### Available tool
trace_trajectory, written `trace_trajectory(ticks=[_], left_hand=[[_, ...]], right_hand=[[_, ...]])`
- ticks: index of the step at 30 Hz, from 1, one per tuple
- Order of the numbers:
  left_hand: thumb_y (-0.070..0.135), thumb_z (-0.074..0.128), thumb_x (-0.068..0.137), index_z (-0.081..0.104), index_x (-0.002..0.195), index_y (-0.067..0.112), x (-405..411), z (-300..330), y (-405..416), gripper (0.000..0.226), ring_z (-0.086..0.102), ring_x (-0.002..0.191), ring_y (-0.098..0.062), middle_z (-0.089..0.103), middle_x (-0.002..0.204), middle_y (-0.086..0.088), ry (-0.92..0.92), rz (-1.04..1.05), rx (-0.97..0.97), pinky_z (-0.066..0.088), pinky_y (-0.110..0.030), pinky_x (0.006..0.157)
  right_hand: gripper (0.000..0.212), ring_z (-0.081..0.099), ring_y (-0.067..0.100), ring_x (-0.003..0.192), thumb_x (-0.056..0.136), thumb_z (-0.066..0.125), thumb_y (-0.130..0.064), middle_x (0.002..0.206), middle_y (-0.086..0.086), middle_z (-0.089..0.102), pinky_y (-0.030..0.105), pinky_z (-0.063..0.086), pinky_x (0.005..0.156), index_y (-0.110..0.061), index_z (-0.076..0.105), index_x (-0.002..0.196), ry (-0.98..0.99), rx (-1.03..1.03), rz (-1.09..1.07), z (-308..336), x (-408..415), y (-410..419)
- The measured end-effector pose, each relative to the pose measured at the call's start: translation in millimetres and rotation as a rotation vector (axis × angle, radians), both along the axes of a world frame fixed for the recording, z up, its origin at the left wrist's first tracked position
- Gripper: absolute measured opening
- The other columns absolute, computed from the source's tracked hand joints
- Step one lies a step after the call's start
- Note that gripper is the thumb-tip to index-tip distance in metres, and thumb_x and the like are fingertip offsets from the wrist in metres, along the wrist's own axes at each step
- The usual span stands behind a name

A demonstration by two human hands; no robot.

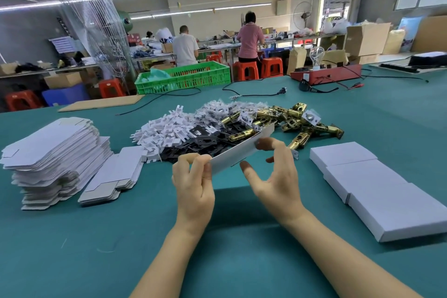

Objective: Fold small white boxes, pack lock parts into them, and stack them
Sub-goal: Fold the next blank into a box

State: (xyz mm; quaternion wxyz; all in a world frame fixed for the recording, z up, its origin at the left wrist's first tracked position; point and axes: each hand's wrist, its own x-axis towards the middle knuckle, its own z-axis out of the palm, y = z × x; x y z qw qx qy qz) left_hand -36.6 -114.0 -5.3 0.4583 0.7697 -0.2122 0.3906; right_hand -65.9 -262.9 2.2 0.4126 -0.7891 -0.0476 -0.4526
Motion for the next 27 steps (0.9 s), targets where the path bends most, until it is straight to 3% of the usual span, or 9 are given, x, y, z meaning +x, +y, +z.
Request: trace_trajectory(ticks=[2, 5, 10, 15, 19, 22, 24, 27], left_hand=[[0.007, 0.047, 0.091, 0.055, 0.098, 0.028, 1, -1, 1, 0.024, 0.046, 0.089, -0.025, 0.050, 0.094, -0.005, 0.036, 0.013, -0.022, 0.038, -0.045, 0.083], [0.008, 0.047, 0.091, 0.066, 0.098, 0.009, 4, -4, 3, 0.021, 0.042, 0.088, -0.021, 0.048, 0.094, -0.003, 0.089, 0.029, -0.050, 0.039, -0.045, 0.084], [0.006, 0.047, 0.092, 0.066, 0.097, 0.001, 6, -5, 3, 0.020, 0.046, 0.082, -0.022, 0.049, 0.088, -0.002, 0.077, 0.009, -0.033, 0.038, -0.037, 0.077], [0.012, 0.048, 0.093, 0.065, 0.103, 0.016, 4, -1, 5, 0.020, 0.052, 0.087, -0.015, 0.053, 0.089, 0.006, 0.111, -0.098, -0.064, 0.043, -0.031, 0.079], [0.014, 0.056, 0.090, 0.068, 0.115, 0.014, 4, 0, 4, 0.028, 0.051, 0.090, -0.019, 0.050, 0.096, -0.003, 0.090, -0.049, -0.004, 0.049, -0.043, 0.081], [0.028, 0.073, 0.080, 0.070, 0.117, 0.020, 3, -2, 5, 0.038, 0.045, 0.106, -0.028, 0.047, 0.115, -0.008, 0.001, 0.231, 0.174, 0.041, -0.056, 0.091], [0.036, 0.085, 0.067, 0.065, 0.125, 0.022, 3, -2, 4, 0.063, 0.037, 0.121, -0.030, 0.040, 0.129, -0.006, -0.106, 0.370, 0.406, 0.026, -0.062, 0.102], [0.049, 0.089, 0.052, 0.042, 0.142, 0.017, -4, -2, -6, 0.107, 0.032, 0.132, -0.029, 0.035, 0.140, -0.007, -0.195, 0.402, 0.703, 0.008, -0.066, 0.109]], right_hand=[[0.036, 0.056, 0.022, 0.097, 0.076, 0.079, -0.013, 0.102, 0.001, 0.062, 0.025, 0.042, 0.080, -0.006, 0.061, 0.107, 0.034, -0.005, 0.012, 1, 1, -2], [0.028, 0.053, 0.020, 0.092, 0.076, 0.078, -0.012, 0.096, 0.000, 0.060, 0.024, 0.040, 0.078, -0.009, 0.062, 0.099, 0.107, 0.007, 0.040, 3, 2, -5], [0.025, 0.048, 0.014, 0.084, 0.077, 0.077, -0.015, 0.089, 0.000, 0.054, 0.022, 0.039, 0.069, -0.009, 0.057, 0.089, 0.161, 0.031, 0.077, 3, 3, -4], [0.018, 0.054, 0.009, 0.075, 0.080, 0.076, -0.017, 0.082, -0.004, 0.062, 0.020, 0.042, 0.062, -0.016, 0.059, 0.089, 0.205, 0.161, 0.191, 3, 4, -9], [0.021, 0.060, 0.016, 0.086, 0.081, 0.074, -0.017, 0.089, -0.001, 0.065, 0.027, 0.047, 0.070, -0.011, 0.059, 0.095, 0.236, 0.143, 0.264, 3, 5, -9], [0.018, 0.059, 0.026, 0.084, 0.086, 0.070, -0.016, 0.087, 0.009, 0.064, 0.037, 0.048, 0.074, -0.004, 0.057, 0.091, 0.257, 0.202, 0.336, 3, 5, -8], [0.014, 0.060, 0.026, 0.079, 0.088, 0.068, -0.013, 0.082, 0.008, 0.065, 0.040, 0.050, 0.073, -0.003, 0.058, 0.087, 0.273, 0.278, 0.341, 3, 6, -8], [0.022, 0.048, 0.014, 0.064, 0.088, 0.068, -0.014, 0.066, -0.002, 0.053, 0.040, 0.045, 0.063, -0.011, 0.052, 0.073, 0.298, 0.352, 0.336, 3, 7, -4]])
